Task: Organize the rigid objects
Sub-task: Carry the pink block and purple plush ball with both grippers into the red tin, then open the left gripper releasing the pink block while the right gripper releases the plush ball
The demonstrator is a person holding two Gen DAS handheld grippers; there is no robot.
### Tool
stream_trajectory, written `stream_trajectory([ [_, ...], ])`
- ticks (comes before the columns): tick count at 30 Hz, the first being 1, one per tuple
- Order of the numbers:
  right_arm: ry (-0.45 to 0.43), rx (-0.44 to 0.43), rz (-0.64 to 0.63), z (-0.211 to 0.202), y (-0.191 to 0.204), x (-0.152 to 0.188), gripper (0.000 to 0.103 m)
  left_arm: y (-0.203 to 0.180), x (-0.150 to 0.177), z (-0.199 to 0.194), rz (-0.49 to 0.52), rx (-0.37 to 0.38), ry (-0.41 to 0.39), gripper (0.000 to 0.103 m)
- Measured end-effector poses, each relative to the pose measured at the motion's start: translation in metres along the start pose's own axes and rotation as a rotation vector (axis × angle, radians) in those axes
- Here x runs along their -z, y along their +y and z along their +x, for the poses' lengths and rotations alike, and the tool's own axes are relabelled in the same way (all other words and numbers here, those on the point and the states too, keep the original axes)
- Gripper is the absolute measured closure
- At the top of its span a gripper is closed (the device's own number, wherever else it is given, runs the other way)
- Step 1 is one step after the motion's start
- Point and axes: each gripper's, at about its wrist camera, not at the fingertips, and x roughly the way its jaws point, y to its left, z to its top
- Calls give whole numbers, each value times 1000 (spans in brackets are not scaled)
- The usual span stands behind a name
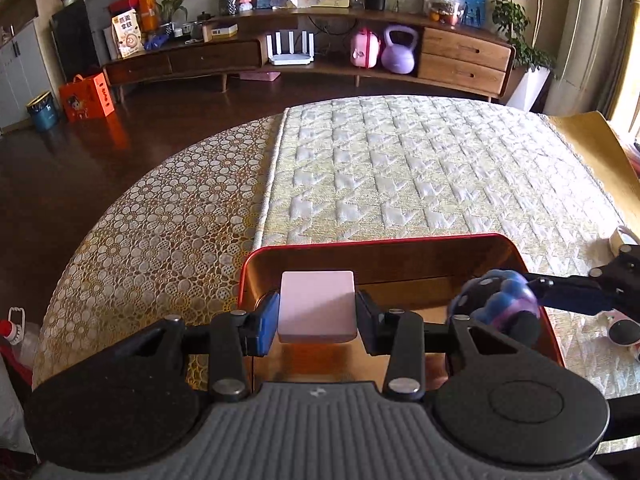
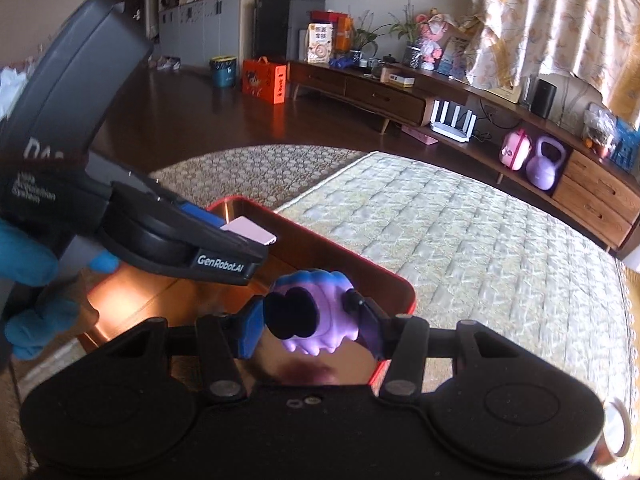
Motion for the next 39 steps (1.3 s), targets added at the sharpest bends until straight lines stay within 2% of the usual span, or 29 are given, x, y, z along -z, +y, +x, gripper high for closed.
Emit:
stream_trajectory([
  [5,27,20,-73,21,9,0,53,1,-2,12,-1,11,22,63],
  [14,46,36,-69,34,13,4,53,-3,-2,23,22,27,38,63],
  [22,45,38,-25,30,7,4,52,-14,-2,28,60,17,54,62],
  [33,13,8,33,3,2,6,49,-9,-2,20,12,3,52,62],
  [37,12,-6,65,-7,-2,9,49,-6,-1,8,-15,9,36,50],
  [39,11,-16,87,-13,-3,10,48,-6,-1,1,-16,9,21,49],
])
